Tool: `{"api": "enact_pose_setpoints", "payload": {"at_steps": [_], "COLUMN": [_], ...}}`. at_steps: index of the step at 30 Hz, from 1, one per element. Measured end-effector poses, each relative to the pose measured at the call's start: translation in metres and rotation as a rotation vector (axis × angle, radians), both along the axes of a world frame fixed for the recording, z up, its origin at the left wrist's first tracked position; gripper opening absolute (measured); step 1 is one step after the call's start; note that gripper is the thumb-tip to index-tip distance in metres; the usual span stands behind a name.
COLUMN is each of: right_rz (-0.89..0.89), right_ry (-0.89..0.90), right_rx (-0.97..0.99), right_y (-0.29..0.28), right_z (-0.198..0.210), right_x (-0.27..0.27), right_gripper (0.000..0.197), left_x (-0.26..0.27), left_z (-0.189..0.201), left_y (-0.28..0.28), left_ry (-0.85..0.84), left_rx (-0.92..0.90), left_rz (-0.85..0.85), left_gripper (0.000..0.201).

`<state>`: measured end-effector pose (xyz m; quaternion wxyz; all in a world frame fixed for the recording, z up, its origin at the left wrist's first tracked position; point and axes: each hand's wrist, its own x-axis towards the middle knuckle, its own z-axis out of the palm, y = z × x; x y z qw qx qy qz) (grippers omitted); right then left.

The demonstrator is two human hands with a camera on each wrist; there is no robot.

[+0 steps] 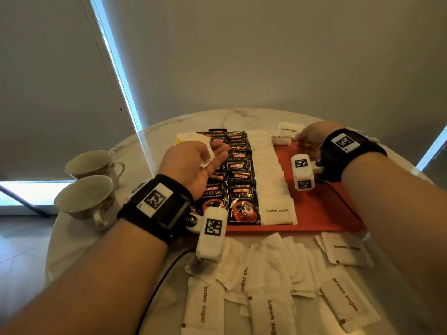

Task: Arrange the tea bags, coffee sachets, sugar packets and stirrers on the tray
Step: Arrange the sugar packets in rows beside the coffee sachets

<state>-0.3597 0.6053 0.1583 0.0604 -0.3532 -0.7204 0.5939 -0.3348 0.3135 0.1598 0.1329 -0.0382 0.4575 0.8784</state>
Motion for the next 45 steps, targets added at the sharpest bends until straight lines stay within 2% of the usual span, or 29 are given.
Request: {"api": "enact_pose_setpoints", "payload": {"at_steps": [3,5,14,18,22,29,32,35,37,40,42,45], "right_rz": [0.063,0.096,0.108,0.092,0.021,0.081,0.069,0.181,0.341,0.567,0.606,0.551], "right_ry": [-0.110,-0.145,-0.207,-0.192,-0.069,-0.027,0.054,0.242,0.344,0.389,0.406,0.440], "right_rx": [0.133,0.173,0.260,0.188,0.091,-0.008,-0.064,-0.117,-0.165,-0.151,-0.130,-0.159], "right_y": [0.000,-0.004,-0.003,0.000,0.004,-0.011,-0.018,-0.043,-0.066,-0.095,-0.106,-0.116], "right_z": [0.001,0.000,-0.003,-0.006,-0.014,-0.012,-0.004,0.007,0.015,0.021,0.018,0.014], "right_x": [-0.003,-0.004,-0.015,-0.018,-0.018,-0.014,-0.003,0.019,0.036,0.052,0.055,0.056], "right_gripper": [0.021,0.022,0.017,0.020,0.010,0.017,0.018,0.021,0.029,0.042,0.041,0.032], "left_x": [-0.001,-0.002,-0.003,-0.003,-0.004,-0.004,-0.003,0.000,0.003,0.006,0.007,0.006], "left_z": [0.001,0.000,-0.002,-0.001,-0.001,-0.006,-0.005,-0.003,-0.002,-0.002,-0.002,-0.003], "left_y": [0.000,0.000,0.001,0.001,0.001,0.003,0.003,0.003,0.003,0.002,0.001,0.001], "left_ry": [-0.006,-0.009,0.005,0.004,0.010,0.031,0.049,0.091,0.107,0.156,0.205,0.226], "left_rx": [0.012,0.017,0.004,-0.002,-0.002,-0.023,-0.046,-0.081,-0.098,-0.179,-0.255,-0.289], "left_rz": [-0.005,-0.003,-0.006,-0.012,-0.017,-0.095,-0.131,-0.156,-0.164,-0.182,-0.180,-0.157], "left_gripper": [0.047,0.053,0.050,0.050,0.049,0.051,0.042,0.030,0.025,0.025,0.027,0.028]}}
